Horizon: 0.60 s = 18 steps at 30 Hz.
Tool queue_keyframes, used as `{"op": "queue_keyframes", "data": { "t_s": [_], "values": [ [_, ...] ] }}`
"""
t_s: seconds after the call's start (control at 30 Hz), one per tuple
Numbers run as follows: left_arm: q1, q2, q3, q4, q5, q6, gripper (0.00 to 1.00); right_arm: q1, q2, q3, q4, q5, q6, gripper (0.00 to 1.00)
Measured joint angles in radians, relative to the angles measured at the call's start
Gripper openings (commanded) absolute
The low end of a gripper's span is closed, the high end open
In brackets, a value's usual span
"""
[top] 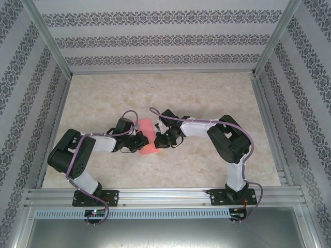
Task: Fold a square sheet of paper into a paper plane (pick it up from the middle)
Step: Fold the triangle a second time at the center of the table.
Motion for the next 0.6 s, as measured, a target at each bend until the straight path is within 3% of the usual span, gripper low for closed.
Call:
{"op": "queue_keyframes", "data": {
  "t_s": [0.4,0.6],
  "values": [
    [0.204,-0.005,0.022,-0.074,0.028,0.069,0.05,0.0,0.0,-0.005,0.008,-0.001,-0.014,0.0],
    [0.24,-0.018,0.037,-0.111,0.009,0.095,0.05,0.0,-0.002,-0.005,0.009,-0.003,-0.013,0.0]
  ]
}}
